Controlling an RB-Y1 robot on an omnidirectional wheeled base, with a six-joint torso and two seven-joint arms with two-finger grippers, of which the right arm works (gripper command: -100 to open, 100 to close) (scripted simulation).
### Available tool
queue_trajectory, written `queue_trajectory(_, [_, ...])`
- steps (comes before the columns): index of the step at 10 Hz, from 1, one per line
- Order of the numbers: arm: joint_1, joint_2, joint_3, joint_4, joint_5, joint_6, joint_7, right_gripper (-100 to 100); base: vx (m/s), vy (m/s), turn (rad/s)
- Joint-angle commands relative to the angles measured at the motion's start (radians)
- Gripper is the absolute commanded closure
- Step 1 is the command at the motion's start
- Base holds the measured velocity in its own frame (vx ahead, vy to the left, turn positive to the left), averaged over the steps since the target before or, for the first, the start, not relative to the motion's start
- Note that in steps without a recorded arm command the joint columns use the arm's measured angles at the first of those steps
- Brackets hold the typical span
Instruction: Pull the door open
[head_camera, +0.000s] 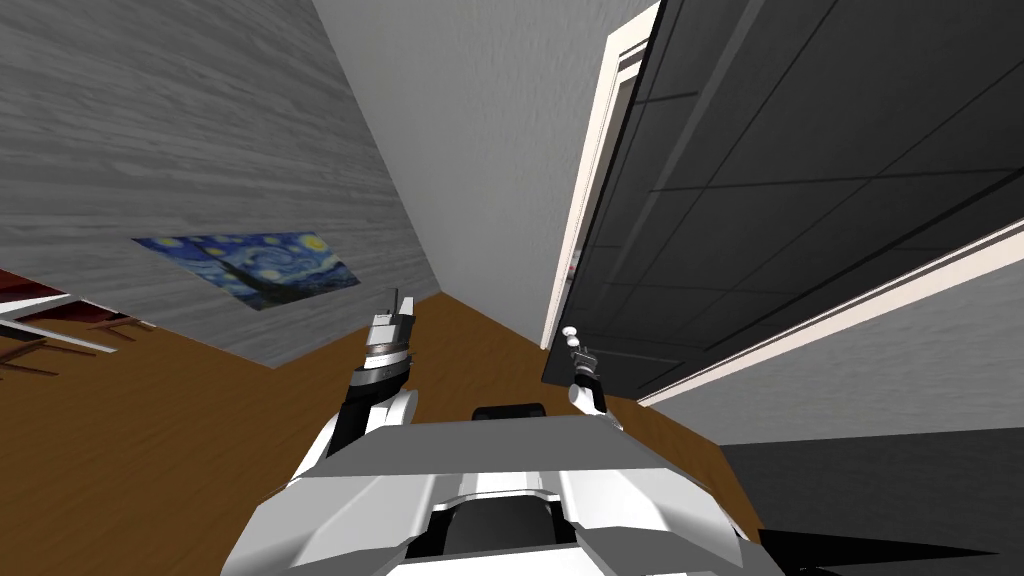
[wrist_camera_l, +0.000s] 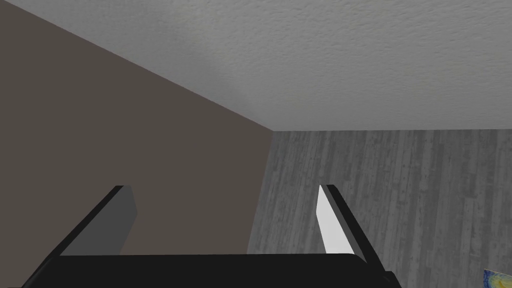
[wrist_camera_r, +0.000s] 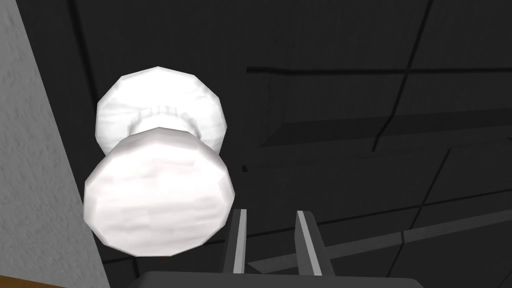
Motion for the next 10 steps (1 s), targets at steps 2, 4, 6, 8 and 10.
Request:
queue_trajectory(2, [0.006,0.007,0.039,-0.009,0.015,-0.027,-0.025,-100,-0.112,-0.035,0.088])
queue_trajectory(4, [0.011,0.006,0.05,-0.012,0.019,-0.038,-0.034,-100,-0.075,-0.016,0.057])
queue_trajectory(6, [0.011,0.006,0.05,-0.012,0.019,-0.038,-0.034,-100,0.002,0.004,0.003])
queue_trajectory(8, [0.026,0.004,0.081,-0.019,0.03,-0.069,-0.059,-100,-0.089,-0.034,0.115])
queue_trajectory(10, [0.03,0.003,0.09,-0.021,0.034,-0.079,-0.067,-100,-0.094,-0.04,0.075])
